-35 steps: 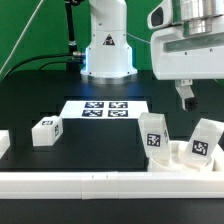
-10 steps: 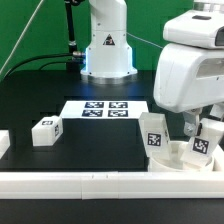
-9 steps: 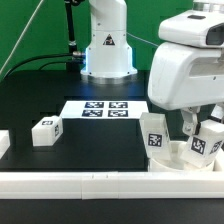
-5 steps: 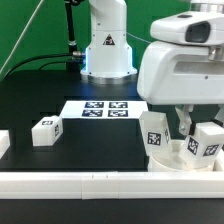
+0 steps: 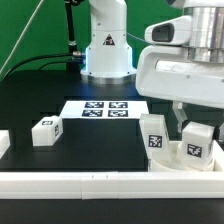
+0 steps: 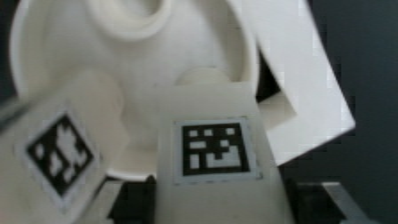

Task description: Assemble stool

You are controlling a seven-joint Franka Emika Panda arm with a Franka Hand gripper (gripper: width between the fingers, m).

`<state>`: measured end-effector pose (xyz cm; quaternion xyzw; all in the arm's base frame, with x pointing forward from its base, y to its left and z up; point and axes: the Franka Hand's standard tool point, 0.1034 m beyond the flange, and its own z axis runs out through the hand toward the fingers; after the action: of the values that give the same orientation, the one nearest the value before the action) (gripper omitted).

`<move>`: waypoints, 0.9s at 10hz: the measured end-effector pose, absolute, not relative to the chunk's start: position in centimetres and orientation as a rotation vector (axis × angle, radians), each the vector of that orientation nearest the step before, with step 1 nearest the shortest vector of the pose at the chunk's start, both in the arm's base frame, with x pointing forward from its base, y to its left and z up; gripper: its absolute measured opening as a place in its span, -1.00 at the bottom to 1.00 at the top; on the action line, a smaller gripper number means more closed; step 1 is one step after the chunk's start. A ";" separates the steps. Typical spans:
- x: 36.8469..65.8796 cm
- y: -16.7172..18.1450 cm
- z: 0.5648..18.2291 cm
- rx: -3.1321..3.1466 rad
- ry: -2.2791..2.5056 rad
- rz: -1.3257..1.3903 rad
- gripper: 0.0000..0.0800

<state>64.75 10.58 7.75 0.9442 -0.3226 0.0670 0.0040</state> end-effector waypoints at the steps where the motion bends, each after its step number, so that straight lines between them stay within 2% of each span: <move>1: 64.7 10.6 7.7 2.942 -1.086 0.205 -0.14; 6: 64.6 10.4 7.7 2.742 -1.570 0.188 -0.14; 9: 64.3 10.9 7.7 2.301 -2.225 0.142 -0.14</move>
Offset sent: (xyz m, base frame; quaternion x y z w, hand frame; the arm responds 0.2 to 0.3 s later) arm 0.0000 0.0000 0.0000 0.0000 0.0000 0.1938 0.9810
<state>64.29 10.88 7.67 0.7178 -0.6941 0.0442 -0.0312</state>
